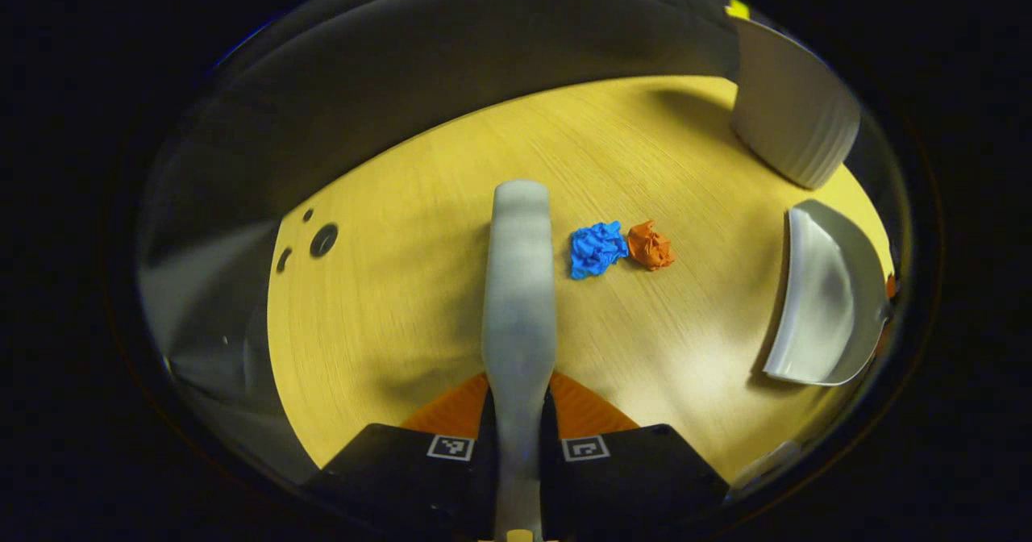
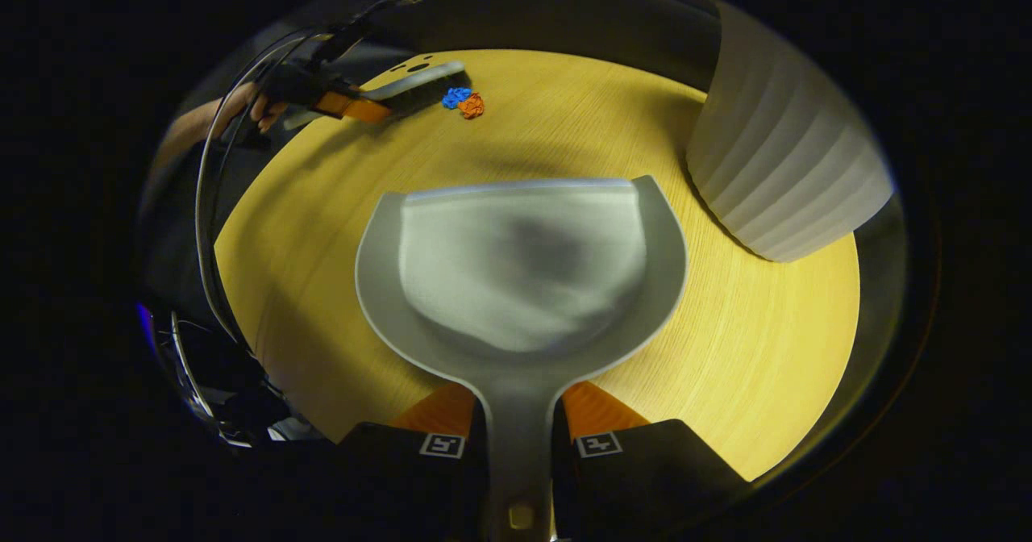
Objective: Pick up the small broom and dustpan from the desktop, sweep the trash into the dustpan with the broom, and then empty the trash into the garbage bin.
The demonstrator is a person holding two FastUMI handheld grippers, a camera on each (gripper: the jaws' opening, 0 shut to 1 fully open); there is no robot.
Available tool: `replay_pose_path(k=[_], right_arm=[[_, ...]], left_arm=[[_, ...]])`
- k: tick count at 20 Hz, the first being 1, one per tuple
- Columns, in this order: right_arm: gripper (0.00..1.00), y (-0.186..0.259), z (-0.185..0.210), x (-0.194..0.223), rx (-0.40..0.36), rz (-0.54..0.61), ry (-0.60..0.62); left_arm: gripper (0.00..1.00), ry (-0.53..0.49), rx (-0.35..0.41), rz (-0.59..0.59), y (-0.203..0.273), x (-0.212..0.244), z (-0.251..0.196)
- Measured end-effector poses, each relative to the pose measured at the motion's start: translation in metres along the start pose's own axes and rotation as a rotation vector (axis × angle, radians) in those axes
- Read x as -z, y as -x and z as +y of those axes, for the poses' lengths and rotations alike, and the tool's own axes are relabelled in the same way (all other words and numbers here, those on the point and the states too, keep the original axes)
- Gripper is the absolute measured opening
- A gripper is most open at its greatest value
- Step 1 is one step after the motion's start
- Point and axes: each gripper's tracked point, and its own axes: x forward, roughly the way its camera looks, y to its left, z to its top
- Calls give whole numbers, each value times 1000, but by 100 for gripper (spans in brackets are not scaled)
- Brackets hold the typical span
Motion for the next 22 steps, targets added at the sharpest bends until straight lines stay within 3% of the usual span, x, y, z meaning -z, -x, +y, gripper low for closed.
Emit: replay_pose_path(k=[3, 5, 10, 13, 14, 18, 22], right_arm=[[35, -2, 0, 5, 6, -1, 37], [39, -2, 4, 9, -5, 4, 35], [35, -5, 0, 14, -2, -9, 69], [39, -7, -2, 17, -1, -9, 92], [35, -7, -3, 19, -1, -9, 95], [35, -7, -8, 25, 8, -29, 120], [31, -5, -8, 27, 9, -46, 117]], left_arm=[[24, -142, 42, 4, -5, -13, -8], [27, -216, 111, 2, -3, -14, -27], [26, -392, 257, -19, 10, -6, -90], [26, -430, 344, -15, 17, 3, -124], [24, -448, 374, -13, 21, 6, -138], [26, -505, 469, 25, 38, 19, -174], [26, -462, 598, 48, 71, 32, -208]])
